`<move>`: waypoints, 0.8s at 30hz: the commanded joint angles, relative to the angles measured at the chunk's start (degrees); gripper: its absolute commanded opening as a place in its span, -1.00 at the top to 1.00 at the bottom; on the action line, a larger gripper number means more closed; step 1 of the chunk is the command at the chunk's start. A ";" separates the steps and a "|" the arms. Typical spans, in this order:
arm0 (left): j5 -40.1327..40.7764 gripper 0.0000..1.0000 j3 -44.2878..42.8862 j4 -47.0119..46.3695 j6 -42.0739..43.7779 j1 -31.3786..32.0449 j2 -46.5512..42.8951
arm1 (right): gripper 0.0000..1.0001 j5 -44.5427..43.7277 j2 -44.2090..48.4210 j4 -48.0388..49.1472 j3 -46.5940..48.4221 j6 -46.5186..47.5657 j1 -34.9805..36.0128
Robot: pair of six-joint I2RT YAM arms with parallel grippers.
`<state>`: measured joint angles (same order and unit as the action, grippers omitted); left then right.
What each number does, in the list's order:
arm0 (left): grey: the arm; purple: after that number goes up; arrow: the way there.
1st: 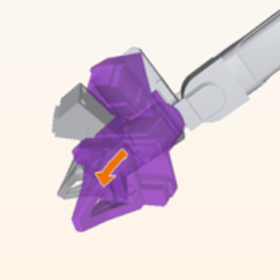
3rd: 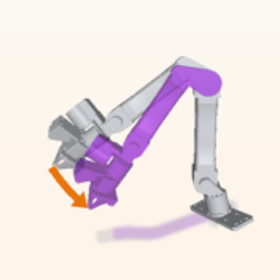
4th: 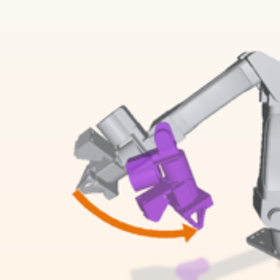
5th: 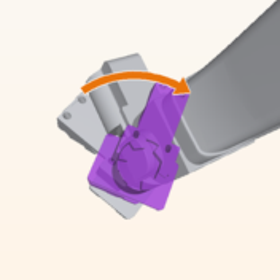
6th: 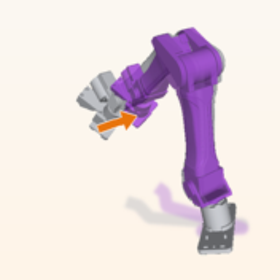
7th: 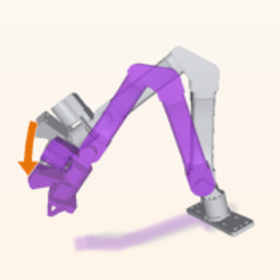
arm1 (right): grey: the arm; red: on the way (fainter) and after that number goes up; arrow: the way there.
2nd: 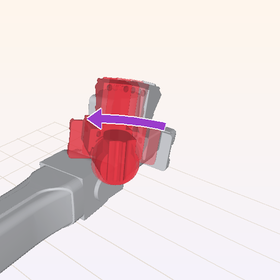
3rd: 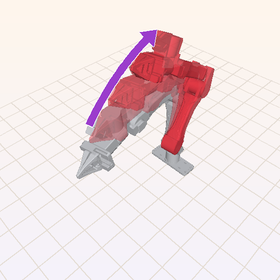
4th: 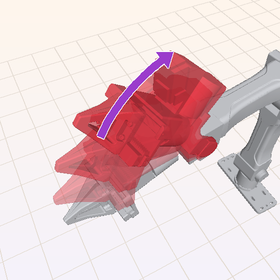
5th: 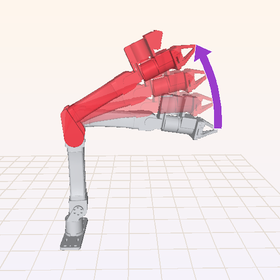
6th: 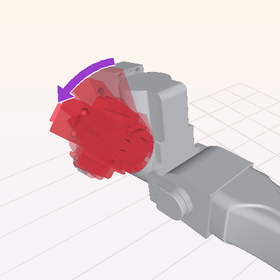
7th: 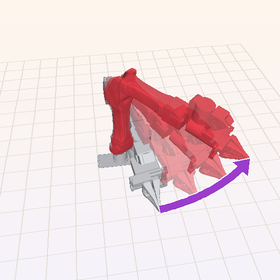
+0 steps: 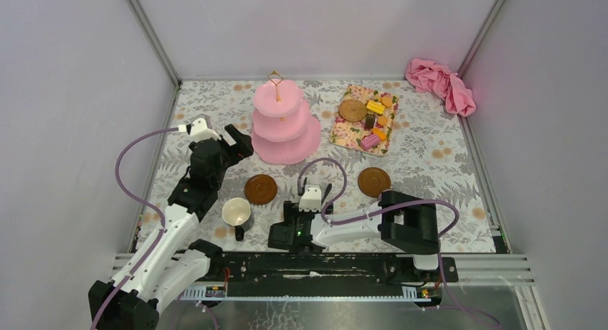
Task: Serve the afternoon tea
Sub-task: Pick up the clamp from the center of the board.
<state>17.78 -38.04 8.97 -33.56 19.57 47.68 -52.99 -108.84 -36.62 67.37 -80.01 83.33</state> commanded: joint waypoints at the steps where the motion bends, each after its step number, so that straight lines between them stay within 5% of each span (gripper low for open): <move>1: -0.64 -1.00 0.73 -3.42 0.08 0.38 -0.42 | -0.99 -1.70 -1.25 0.86 -0.46 -2.43 0.35; 14: -0.12 -1.00 0.94 -3.44 0.42 0.38 -0.39 | -0.85 -2.10 -4.69 4.67 -2.18 -0.98 -0.73; 24: -0.35 -1.00 0.95 -3.45 0.43 0.47 -0.48 | -0.53 -1.07 -5.84 3.20 -2.16 -1.34 -0.71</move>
<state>17.78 -37.71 8.82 -33.54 19.57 47.68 -55.99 -112.88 -30.41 65.73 -80.01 82.87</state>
